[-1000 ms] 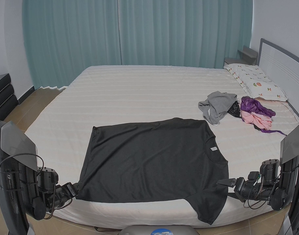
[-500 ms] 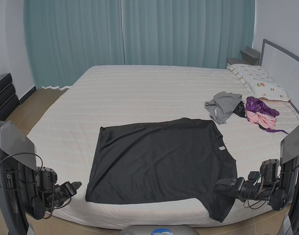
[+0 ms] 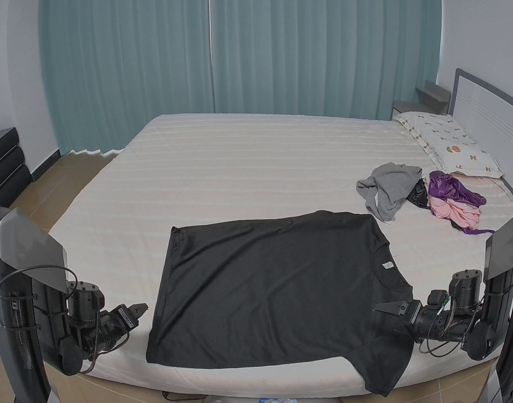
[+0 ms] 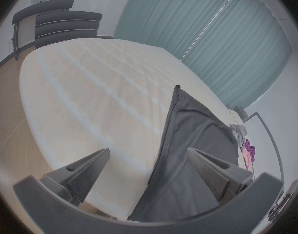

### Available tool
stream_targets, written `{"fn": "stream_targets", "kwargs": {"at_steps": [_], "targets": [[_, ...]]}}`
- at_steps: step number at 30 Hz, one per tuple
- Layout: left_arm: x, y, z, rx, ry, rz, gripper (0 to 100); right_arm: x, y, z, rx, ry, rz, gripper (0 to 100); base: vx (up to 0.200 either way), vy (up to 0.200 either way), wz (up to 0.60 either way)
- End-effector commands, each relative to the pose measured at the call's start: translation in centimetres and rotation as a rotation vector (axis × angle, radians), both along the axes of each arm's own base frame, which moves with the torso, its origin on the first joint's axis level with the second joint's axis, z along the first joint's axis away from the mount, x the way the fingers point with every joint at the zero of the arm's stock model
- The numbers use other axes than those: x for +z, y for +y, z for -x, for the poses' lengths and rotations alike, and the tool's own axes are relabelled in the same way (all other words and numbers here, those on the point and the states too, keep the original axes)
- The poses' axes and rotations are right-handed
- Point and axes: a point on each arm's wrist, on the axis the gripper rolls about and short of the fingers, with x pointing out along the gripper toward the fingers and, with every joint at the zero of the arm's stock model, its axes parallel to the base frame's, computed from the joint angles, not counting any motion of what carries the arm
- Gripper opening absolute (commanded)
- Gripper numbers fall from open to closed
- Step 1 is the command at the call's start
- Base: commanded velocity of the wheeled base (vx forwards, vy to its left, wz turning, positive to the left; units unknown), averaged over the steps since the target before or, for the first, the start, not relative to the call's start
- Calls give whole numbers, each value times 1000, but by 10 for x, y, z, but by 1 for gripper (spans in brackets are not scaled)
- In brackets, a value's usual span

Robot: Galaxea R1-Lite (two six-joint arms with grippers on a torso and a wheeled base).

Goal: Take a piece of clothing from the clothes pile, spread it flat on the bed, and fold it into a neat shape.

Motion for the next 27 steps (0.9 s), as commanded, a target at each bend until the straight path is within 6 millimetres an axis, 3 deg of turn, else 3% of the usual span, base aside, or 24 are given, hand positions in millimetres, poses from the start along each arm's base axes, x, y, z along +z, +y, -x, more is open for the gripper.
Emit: {"fn": "stream_targets", "kwargs": {"at_steps": [1,6,11,14,15,18,21,22,24,25,27], "targets": [[8,-1,-6,-2,-53,8,100,1,0,3,2,0,-1,100,0,0,0],[25,-4,-19,8,-157,42,100,0,0,2,2,4,-2,100,0,0,0],[32,-8,-55,3,-254,54,100,-2,-1,0,-5,5,-2,100,0,0,0],[35,-12,-79,-11,-247,64,100,-3,-3,0,-16,8,-4,100,0,0,0],[39,-14,-96,-39,-240,83,100,-4,-4,-3,-19,6,-3,100,0,0,0],[44,-17,-116,-83,-255,113,100,-6,-5,-6,-29,6,-6,100,0,0,0],[43,-23,-148,-130,-263,144,100,-10,-8,-11,-41,6,-7,100,0,0,0],[43,-23,-148,-130,-263,144,100,-10,-8,-11,-41,6,-7,100,0,0,0],[42,-28,-176,-131,-242,147,100,-14,-8,-11,-43,21,-5,100,0,0,0],[42,-28,-176,-131,-242,147,100,-14,-8,-11,-43,21,-5,100,0,0,0],[36,-32,-204,-147,-238,165,100,-18,-8,-11,-39,35,0,100,0,0,0]]}}
